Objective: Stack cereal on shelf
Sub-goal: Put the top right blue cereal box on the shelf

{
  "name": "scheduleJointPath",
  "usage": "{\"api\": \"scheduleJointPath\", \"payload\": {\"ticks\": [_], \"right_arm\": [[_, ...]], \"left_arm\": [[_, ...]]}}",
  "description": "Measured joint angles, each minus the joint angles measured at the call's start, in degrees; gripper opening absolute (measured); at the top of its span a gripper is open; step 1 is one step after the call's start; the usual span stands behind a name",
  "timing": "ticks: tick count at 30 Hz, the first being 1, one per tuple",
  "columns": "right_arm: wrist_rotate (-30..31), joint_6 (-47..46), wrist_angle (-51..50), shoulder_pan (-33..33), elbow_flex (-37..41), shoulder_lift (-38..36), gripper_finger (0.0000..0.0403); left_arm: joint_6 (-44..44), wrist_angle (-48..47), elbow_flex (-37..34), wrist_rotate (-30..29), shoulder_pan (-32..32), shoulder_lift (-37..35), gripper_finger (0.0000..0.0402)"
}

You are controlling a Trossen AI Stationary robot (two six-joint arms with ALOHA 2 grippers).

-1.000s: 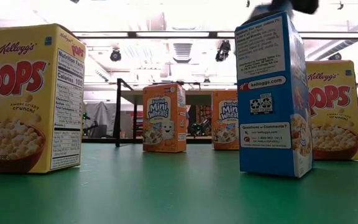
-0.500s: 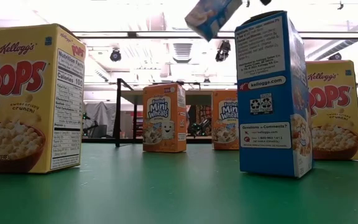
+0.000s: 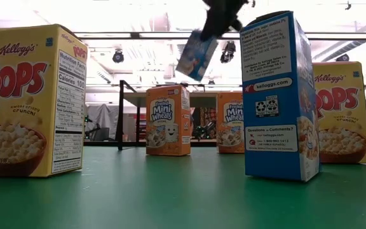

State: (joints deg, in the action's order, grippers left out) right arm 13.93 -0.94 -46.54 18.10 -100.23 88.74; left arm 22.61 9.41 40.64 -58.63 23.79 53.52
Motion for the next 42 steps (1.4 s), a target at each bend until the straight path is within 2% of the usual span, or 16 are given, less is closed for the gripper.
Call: {"api": "scheduleJointPath", "payload": {"ticks": [6,14,23,30,35,42], "right_arm": [[-0.7,2.3,-1.0,1.5,-6.3,7.7,0.0130],[-0.6,3.8,-4.3,2.4,-14.6,15.5,0.0192],[-0.4,3.5,-6.8,2.6,-20.1,17.9,0.0229],[-0.5,1.2,-9.9,1.4,-26.8,15.8,0.0228],[-0.9,0.9,-16.2,-1.4,-30.8,14.3,0.0217],[-0.9,-1.3,-26.5,-5.3,-30.8,12.7,0.0187]], "left_arm": [[-0.6,-0.4,0.0,-0.8,0.0,0.0,0.0159],[-2.5,-0.7,0.0,-0.8,0.0,0.0,0.0159],[-4.4,-1.0,-0.3,-0.8,0.0,0.1,0.0159],[-6.1,-2.4,-0.8,-0.8,0.0,0.2,0.0159],[-7.1,-4.3,-0.8,-0.8,0.0,0.3,0.0159],[-7.3,-4.5,-0.8,-0.8,0.0,0.3,0.0159]]}}
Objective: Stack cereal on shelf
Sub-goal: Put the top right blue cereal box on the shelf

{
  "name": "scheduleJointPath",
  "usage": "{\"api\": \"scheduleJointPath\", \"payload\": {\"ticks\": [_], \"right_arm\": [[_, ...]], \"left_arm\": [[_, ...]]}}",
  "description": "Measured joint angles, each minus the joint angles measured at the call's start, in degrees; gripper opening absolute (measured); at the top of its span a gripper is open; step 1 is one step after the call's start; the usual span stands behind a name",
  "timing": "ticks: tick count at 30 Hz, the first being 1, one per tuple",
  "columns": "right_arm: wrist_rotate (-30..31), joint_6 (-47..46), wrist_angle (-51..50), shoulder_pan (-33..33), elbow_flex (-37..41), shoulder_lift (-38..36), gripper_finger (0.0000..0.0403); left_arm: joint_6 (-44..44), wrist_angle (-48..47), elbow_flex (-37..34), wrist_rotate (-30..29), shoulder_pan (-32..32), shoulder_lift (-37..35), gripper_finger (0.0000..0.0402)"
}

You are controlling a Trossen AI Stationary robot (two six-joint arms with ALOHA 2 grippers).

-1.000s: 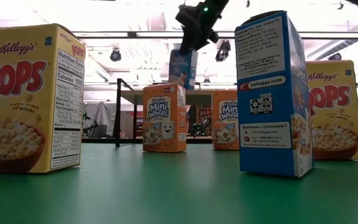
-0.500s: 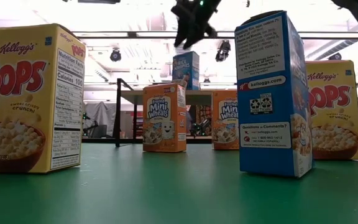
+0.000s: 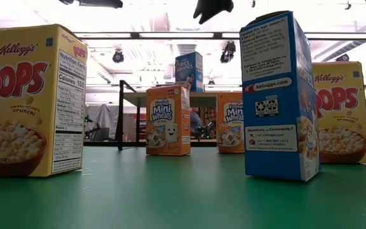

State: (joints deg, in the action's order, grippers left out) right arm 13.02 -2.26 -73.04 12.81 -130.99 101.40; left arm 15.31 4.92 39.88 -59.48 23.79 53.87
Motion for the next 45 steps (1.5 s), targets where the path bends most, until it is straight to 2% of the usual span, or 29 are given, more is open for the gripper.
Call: {"api": "scheduleJointPath", "payload": {"ticks": [4,9,12,15,23,30,35,45], "right_arm": [[0.4,-2.9,-4.8,-1.3,2.7,-0.2,0.0151],[3.0,-4.4,-2.7,-2.0,11.1,-1.9,0.0087],[6.7,-4.3,2.1,-2.0,18.5,-3.7,0.0049],[7.1,-3.6,10.2,-1.9,27.3,-6.5,0.0017],[7.2,-0.6,37.4,1.1,49.3,-14.1,0.0009],[8.0,0.9,60.3,2.9,64.3,-15.0,0.0009],[8.0,2.0,70.8,3.3,68.1,-14.8,0.0009],[7.5,5.9,78.7,7.7,68.7,-14.1,0.0009]], "left_arm": [[0.0,-0.4,0.0,0.0,0.0,0.1,0.0159],[0.0,-0.5,0.0,0.0,0.0,0.1,0.0159],[0.0,-0.9,0.0,0.0,0.0,0.1,0.0159],[0.0,-1.2,0.0,0.0,0.0,0.1,0.0159],[0.0,-1.3,0.0,0.0,0.0,0.2,0.0159],[0.2,-1.2,0.0,0.0,0.0,0.2,0.0159],[0.4,-1.1,0.0,0.0,0.0,0.2,0.0159],[1.8,-1.1,0.0,0.0,0.0,0.2,0.0159]]}}
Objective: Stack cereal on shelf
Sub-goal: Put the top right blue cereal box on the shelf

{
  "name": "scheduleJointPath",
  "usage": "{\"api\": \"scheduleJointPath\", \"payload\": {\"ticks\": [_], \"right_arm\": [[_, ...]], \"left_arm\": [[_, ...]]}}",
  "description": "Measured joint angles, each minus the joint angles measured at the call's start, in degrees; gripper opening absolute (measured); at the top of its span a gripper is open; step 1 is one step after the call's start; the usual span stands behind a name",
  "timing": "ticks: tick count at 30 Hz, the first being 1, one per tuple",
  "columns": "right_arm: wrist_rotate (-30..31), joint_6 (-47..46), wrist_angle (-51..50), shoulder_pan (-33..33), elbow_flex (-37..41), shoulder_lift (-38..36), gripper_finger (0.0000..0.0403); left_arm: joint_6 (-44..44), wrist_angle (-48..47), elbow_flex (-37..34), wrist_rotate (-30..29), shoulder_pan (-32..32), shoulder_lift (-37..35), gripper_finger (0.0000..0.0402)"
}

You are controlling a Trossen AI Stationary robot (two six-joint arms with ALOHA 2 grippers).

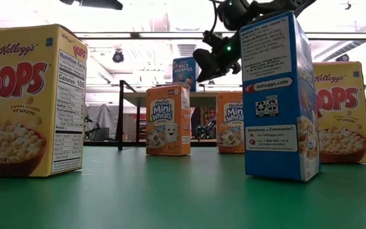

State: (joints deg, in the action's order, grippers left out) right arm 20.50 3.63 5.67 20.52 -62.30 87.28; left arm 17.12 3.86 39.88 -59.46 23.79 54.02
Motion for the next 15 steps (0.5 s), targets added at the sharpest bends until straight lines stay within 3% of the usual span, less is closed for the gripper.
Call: {"api": "scheduleJointPath", "payload": {"ticks": [4,15], "right_arm": [[-3.3,0.5,1.2,1.4,-2.3,3.5,0.0009],[-2.2,2.5,-3.0,1.6,-15.6,13.7,0.0009]], "left_arm": [[0.5,0.2,0.0,0.0,0.0,0.0,0.0159],[1.0,0.4,0.2,0.0,0.0,0.0,0.0159]]}}
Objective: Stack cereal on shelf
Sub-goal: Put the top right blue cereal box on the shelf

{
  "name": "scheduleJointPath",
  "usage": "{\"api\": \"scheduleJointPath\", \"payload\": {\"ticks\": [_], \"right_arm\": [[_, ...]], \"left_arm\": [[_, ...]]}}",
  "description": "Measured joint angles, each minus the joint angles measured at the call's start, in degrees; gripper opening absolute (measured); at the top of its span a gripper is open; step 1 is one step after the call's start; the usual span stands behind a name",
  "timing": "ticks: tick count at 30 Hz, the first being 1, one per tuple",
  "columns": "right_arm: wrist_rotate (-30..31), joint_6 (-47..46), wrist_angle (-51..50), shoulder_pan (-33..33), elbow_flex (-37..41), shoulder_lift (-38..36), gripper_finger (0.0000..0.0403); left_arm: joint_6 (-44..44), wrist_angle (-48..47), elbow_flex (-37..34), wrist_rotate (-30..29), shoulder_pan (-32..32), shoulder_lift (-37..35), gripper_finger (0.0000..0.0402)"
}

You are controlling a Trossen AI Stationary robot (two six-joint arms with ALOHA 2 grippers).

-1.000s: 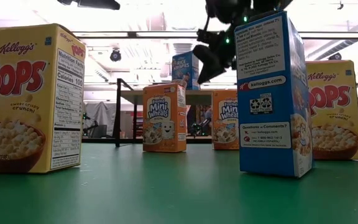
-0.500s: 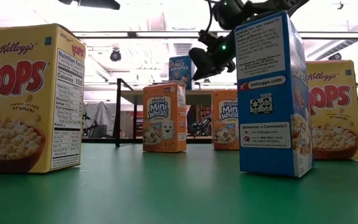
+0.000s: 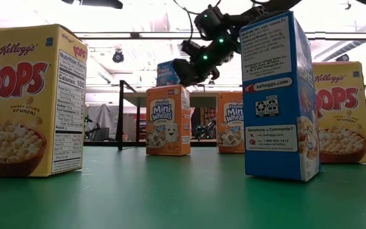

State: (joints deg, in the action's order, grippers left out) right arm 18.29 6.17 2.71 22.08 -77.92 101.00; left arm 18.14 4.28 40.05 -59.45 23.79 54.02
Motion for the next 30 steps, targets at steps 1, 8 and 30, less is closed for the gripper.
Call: {"api": "scheduleJointPath", "payload": {"ticks": [1,8,30], "right_arm": [[0.2,0.3,-1.4,0.1,-1.1,0.6,0.0009],[0.1,0.9,-6.0,-0.1,-4.6,1.8,0.0009],[-3.2,1.6,3.4,1.2,-4.3,3.9,0.0009]], "left_arm": [[0.0,0.0,0.0,0.0,0.0,0.0,0.0159],[-0.1,0.0,0.0,0.0,0.0,0.1,0.0159],[0.3,-0.1,0.0,0.0,0.0,0.2,0.0159]]}}
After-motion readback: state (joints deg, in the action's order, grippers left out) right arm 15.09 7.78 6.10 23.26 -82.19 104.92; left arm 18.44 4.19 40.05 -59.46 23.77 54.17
